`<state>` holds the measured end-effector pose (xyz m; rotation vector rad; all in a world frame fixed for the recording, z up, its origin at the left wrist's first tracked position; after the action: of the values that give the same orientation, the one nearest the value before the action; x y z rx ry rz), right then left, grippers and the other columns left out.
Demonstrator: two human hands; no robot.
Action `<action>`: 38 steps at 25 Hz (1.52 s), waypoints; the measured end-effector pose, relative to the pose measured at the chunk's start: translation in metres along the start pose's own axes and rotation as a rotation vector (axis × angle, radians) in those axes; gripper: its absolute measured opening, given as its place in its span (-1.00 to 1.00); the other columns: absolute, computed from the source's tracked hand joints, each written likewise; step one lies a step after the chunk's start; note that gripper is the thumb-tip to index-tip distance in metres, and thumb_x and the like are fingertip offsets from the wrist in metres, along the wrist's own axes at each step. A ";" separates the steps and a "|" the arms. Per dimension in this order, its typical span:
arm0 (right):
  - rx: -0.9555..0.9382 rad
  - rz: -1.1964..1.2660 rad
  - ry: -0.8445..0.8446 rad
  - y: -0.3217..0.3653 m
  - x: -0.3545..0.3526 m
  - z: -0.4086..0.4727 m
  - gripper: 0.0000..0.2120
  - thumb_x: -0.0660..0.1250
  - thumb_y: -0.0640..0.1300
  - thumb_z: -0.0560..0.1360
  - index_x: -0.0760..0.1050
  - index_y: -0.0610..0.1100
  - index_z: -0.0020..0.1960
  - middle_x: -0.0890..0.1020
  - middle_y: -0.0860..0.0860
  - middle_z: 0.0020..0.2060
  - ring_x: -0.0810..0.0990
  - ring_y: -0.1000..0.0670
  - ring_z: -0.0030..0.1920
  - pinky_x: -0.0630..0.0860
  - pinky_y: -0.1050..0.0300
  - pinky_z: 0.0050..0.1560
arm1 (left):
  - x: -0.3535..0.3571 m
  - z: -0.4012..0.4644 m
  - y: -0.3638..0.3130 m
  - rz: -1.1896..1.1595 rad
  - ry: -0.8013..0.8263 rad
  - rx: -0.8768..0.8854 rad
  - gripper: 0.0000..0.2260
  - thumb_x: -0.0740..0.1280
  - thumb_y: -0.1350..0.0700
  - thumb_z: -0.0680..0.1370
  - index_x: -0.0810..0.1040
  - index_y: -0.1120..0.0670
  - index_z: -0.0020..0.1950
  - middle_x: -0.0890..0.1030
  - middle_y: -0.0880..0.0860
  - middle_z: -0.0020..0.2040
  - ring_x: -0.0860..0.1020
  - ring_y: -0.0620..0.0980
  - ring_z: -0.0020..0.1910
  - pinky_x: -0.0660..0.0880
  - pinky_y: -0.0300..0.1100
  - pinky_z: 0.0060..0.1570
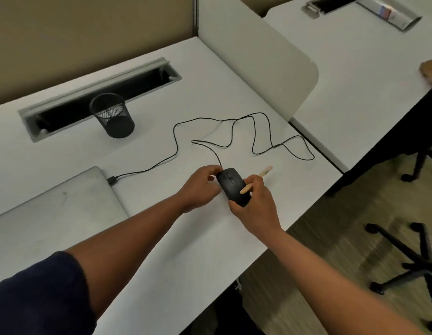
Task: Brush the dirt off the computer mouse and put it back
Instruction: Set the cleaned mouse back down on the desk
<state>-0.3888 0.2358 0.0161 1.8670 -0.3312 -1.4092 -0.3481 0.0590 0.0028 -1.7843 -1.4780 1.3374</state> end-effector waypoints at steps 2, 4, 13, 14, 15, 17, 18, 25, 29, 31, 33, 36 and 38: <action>-0.025 0.011 0.005 -0.003 0.004 0.010 -0.39 0.63 -0.03 0.36 0.30 0.11 0.22 0.52 0.03 0.01 0.56 -0.06 -0.01 0.61 0.02 -0.14 | -0.004 0.006 -0.001 -0.023 -0.048 -0.013 -0.52 0.31 0.31 0.59 0.52 0.02 0.50 0.54 -0.03 0.40 0.52 0.03 0.35 0.51 -0.06 0.27; -0.056 0.025 0.024 -0.003 0.007 0.021 -0.39 0.63 -0.03 0.35 0.31 0.10 0.22 0.51 0.05 -0.01 0.54 -0.06 0.01 0.57 0.07 -0.15 | -0.005 0.011 -0.001 -0.019 -0.098 -0.044 -0.52 0.31 0.31 0.60 0.52 0.06 0.52 0.55 0.01 0.41 0.54 0.05 0.35 0.52 -0.01 0.34; -0.128 0.021 0.118 -0.012 0.004 0.051 -0.40 0.61 -0.04 0.36 0.32 0.07 0.23 0.50 0.06 -0.02 0.48 -0.03 0.00 0.37 0.32 -0.22 | -0.005 0.030 -0.003 0.047 -0.186 -0.100 -0.58 0.30 0.30 0.62 0.61 0.08 0.46 0.65 0.02 0.34 0.58 0.00 0.33 0.45 -0.16 0.28; -0.128 0.019 0.127 -0.012 0.004 0.053 -0.40 0.61 -0.03 0.36 0.31 0.08 0.23 0.51 0.04 -0.01 0.47 -0.03 0.00 0.36 0.33 -0.22 | -0.005 0.032 -0.004 0.058 -0.194 -0.103 -0.57 0.30 0.30 0.62 0.60 0.09 0.47 0.64 0.04 0.37 0.58 0.00 0.35 0.43 -0.18 0.28; -0.131 0.014 0.132 -0.013 0.004 0.054 -0.39 0.61 -0.02 0.36 0.30 0.08 0.23 0.52 0.04 -0.01 0.47 -0.02 -0.01 0.34 0.34 -0.23 | -0.005 0.033 -0.004 0.067 -0.200 -0.105 -0.57 0.30 0.31 0.62 0.60 0.09 0.48 0.63 0.05 0.38 0.57 0.01 0.35 0.43 -0.18 0.28; -0.140 0.010 0.142 -0.013 0.004 0.056 -0.39 0.62 -0.01 0.36 0.29 0.10 0.23 0.51 0.04 -0.01 0.47 -0.02 0.00 0.33 0.35 -0.23 | -0.005 0.034 -0.005 0.080 -0.210 -0.106 -0.57 0.30 0.33 0.61 0.60 0.11 0.47 0.64 0.07 0.39 0.57 0.01 0.35 0.42 -0.20 0.27; -0.141 0.010 0.149 -0.013 0.004 0.056 -0.38 0.62 -0.01 0.36 0.29 0.10 0.23 0.51 0.05 0.00 0.47 -0.02 0.00 0.34 0.36 -0.23 | -0.005 0.034 -0.005 0.085 -0.214 -0.106 -0.57 0.30 0.34 0.62 0.60 0.11 0.47 0.64 0.08 0.38 0.57 0.02 0.35 0.42 -0.20 0.27; -0.154 -0.006 0.158 -0.012 0.005 0.056 -0.36 0.62 0.00 0.37 0.30 0.06 0.28 0.48 0.07 0.01 0.46 -0.02 0.02 0.32 0.39 -0.22 | -0.004 0.035 -0.003 0.113 -0.206 -0.099 -0.56 0.31 0.37 0.61 0.59 0.14 0.48 0.63 0.11 0.39 0.58 0.06 0.39 0.44 -0.19 0.31; -0.160 -0.015 0.162 -0.012 0.005 0.057 -0.34 0.63 0.01 0.37 0.31 0.04 0.30 0.48 0.06 0.01 0.47 -0.03 0.02 0.32 0.39 -0.23 | -0.004 0.035 -0.001 0.118 -0.201 -0.104 -0.52 0.32 0.36 0.61 0.54 0.13 0.53 0.58 0.12 0.45 0.55 0.06 0.44 0.44 -0.13 0.40; -0.172 -0.021 0.162 -0.011 0.004 0.056 -0.34 0.64 0.03 0.38 0.31 0.03 0.30 0.48 0.06 0.03 0.47 -0.03 0.04 0.32 0.39 -0.22 | -0.003 0.035 0.000 0.120 -0.197 -0.100 -0.51 0.32 0.37 0.61 0.52 0.13 0.55 0.57 0.12 0.47 0.53 0.07 0.45 0.43 -0.10 0.43; -0.197 -0.030 0.144 -0.009 0.000 0.055 -0.34 0.63 0.07 0.38 0.33 0.02 0.30 0.48 0.07 0.03 0.45 -0.02 0.04 0.35 0.36 -0.21 | -0.003 0.034 0.002 0.125 -0.194 -0.092 -0.50 0.33 0.36 0.61 0.52 0.12 0.54 0.56 0.11 0.47 0.53 0.06 0.45 0.43 -0.14 0.39; -0.255 -0.052 0.089 0.002 -0.012 0.054 -0.43 0.59 0.08 0.42 0.38 -0.02 0.29 0.53 0.07 0.01 0.45 0.01 0.01 0.41 0.28 -0.19 | -0.008 0.029 0.004 0.100 -0.209 -0.094 -0.49 0.36 0.33 0.61 0.50 0.08 0.56 0.53 0.07 0.50 0.52 0.03 0.46 0.42 -0.19 0.37; -0.329 -0.044 0.016 0.016 -0.023 0.052 -0.55 0.54 0.05 0.49 0.46 -0.09 0.26 0.60 0.03 -0.04 0.48 0.01 -0.04 0.50 0.15 -0.18 | -0.019 0.022 0.006 0.134 -0.263 -0.085 -0.51 0.36 0.29 0.61 0.51 0.05 0.55 0.53 0.04 0.49 0.53 0.00 0.42 0.42 -0.22 0.32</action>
<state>-0.4407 0.2177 0.0380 1.6227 -0.0457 -1.3835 -0.3633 0.0349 -0.0044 -1.8440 -1.5944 1.6520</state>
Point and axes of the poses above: each hand's wrist, its own z-axis towards the middle knuckle, its own x-axis out of the palm, y = z × x, the point moved 8 cm from there along z, towards the middle knuckle
